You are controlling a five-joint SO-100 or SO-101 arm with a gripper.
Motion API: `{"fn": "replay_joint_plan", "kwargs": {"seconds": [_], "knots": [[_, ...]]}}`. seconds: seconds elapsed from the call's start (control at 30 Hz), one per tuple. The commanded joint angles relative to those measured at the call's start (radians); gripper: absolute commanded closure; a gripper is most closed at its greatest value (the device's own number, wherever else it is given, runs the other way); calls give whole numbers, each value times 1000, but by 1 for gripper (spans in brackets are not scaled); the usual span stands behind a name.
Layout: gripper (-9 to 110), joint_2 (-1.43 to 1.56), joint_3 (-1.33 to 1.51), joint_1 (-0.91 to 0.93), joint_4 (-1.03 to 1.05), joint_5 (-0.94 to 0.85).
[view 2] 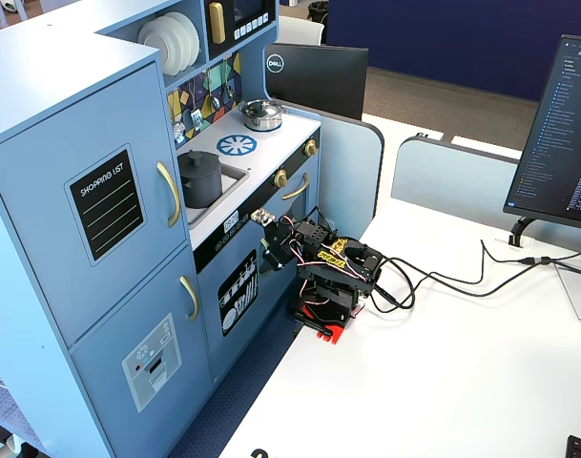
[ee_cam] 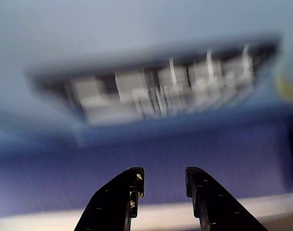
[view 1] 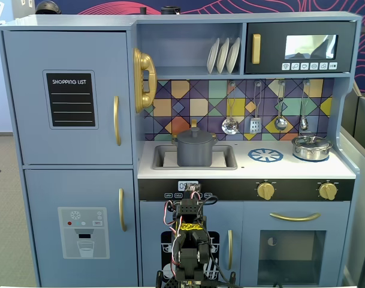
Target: Pick up the lid from the counter and put it on the gray recipient
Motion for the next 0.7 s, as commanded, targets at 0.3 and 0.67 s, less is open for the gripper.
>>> {"fn": "replay_joint_plan", "kwargs": {"seconds": [0.3, 0.67], "knots": [[102, -2, -11, -6, 394, 38], [99, -2, -11, 3, 400, 5]]}}
